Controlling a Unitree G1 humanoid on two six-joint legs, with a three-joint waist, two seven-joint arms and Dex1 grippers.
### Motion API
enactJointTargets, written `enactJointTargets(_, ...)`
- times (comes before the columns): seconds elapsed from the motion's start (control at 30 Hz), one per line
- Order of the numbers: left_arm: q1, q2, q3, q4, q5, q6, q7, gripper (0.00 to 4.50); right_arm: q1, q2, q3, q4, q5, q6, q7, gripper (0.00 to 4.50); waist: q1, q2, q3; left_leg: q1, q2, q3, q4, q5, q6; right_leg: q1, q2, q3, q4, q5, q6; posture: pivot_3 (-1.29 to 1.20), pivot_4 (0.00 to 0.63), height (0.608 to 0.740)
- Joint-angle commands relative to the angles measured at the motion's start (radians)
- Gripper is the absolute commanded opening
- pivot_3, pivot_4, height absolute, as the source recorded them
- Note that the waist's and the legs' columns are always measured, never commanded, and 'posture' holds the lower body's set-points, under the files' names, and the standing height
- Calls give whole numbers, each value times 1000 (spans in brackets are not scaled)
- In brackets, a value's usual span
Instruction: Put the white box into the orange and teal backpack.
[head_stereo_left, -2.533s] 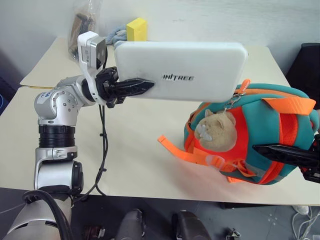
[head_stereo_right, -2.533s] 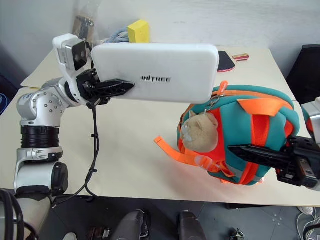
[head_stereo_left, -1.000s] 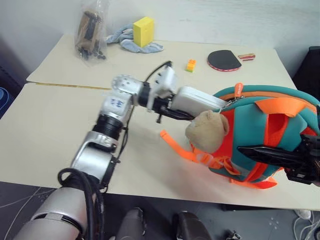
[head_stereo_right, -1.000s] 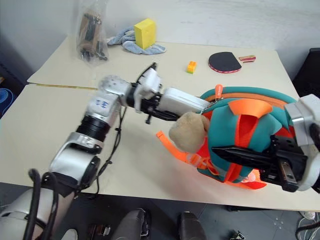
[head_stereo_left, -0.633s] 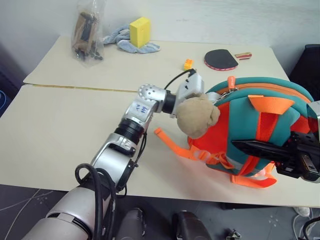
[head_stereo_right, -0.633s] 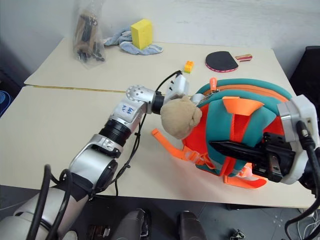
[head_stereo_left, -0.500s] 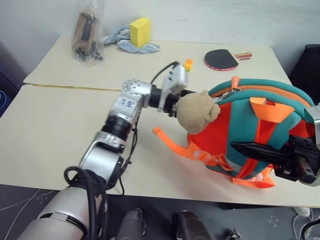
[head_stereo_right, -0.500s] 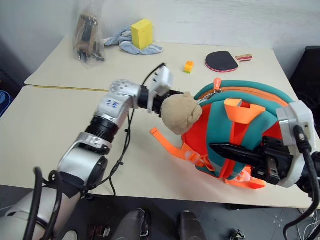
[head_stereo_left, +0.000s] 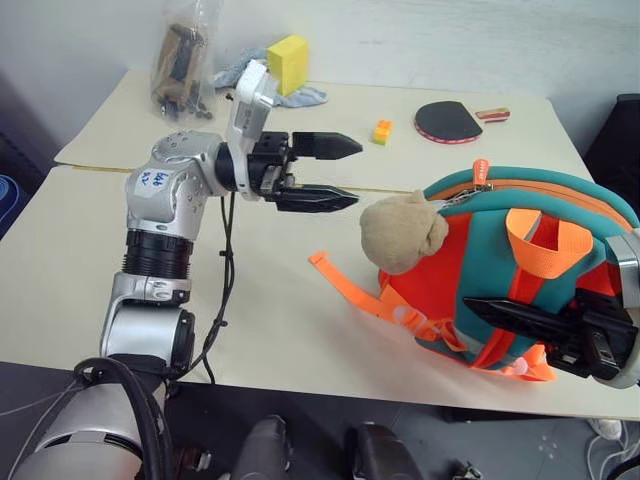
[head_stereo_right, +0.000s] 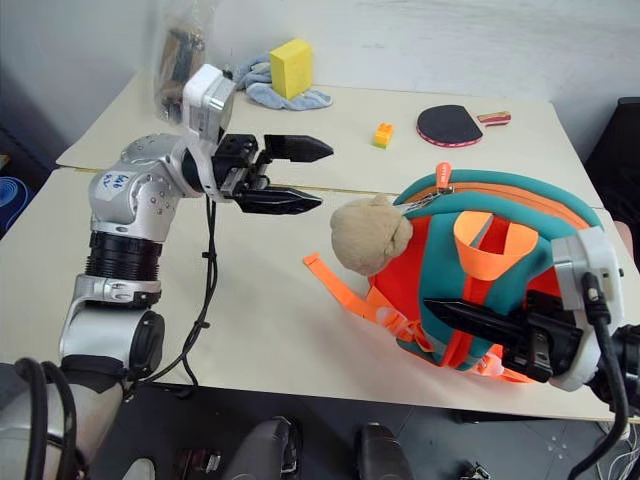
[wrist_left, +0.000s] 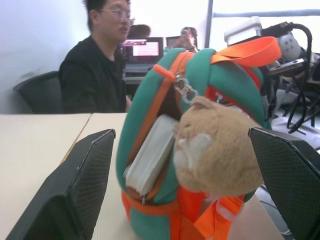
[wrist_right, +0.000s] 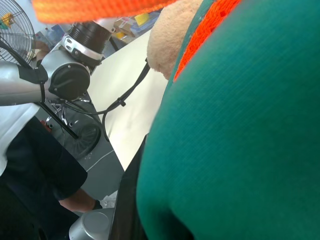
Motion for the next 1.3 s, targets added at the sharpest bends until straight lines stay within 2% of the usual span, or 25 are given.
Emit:
enactJointTargets(0.03,-33,-28,-46,83,103,-158,77,4481,1,-5,-50,-14,23,-20,6,0,-1,0,0,0,0,0,0,0,0,0,0,0,0,0,0,0,150,740)
enactJointTargets(0.13,-81,-39,-21,267,136,-238,127,4481,17,-1,-66,-23,30,-19,3,0,-5,0,0,1,0,0,0,0,0,0,1,0,0,0,0,0,150,740)
enactJointTargets(0.23,-111,-32,3,396,134,-279,111,4481,44,13,-81,-42,31,-23,-3,0,-5,0,0,0,0,0,0,-2,3,-1,1,0,0,0,0,0,150,740)
enactJointTargets(0.27,-113,-31,-1,419,140,-301,89,4296,54,17,-86,-48,31,-26,-5,0,-4,0,0,0,0,0,0,-2,4,-1,1,0,0,0,0,0,150,740)
enactJointTargets(0.33,-119,-34,-16,450,154,-344,43,3827,71,23,-93,-58,35,-30,-9,0,-3,0,0,0,0,0,-1,-2,3,-1,0,0,0,0,0,0,150,740)
enactJointTargets(0.5,-176,-54,-14,543,167,-379,-25,2221,96,24,-99,-67,25,-34,-4,0,1,0,0,-1,0,0,0,-1,2,-1,0,0,-1,0,1,0,150,740)
enactJointTargets(0.73,-182,-129,-45,534,193,-392,-64,12,89,19,-87,-58,30,-47,-11,0,-2,0,0,-1,0,0,0,-1,2,-1,0,0,-1,0,1,0,150,740)
enactJointTargets(0.9,-155,-187,-88,492,215,-378,-65,12,80,19,-67,-61,28,-53,-24,0,-2,0,0,-1,0,0,0,-1,2,-1,0,0,-1,0,1,0,150,740)
enactJointTargets(1.1,-129,-274,-147,501,281,-440,-7,12,71,15,-74,-55,49,-53,-33,0,1,0,0,-1,0,0,0,-1,2,-1,0,0,-1,0,1,0,150,740)
enactJointTargets(1.3,-147,-320,-118,531,282,-455,69,12,69,25,-50,-62,32,-60,-41,0,-1,0,0,-1,-1,0,0,-1,2,-1,0,0,-1,0,1,0,150,740)
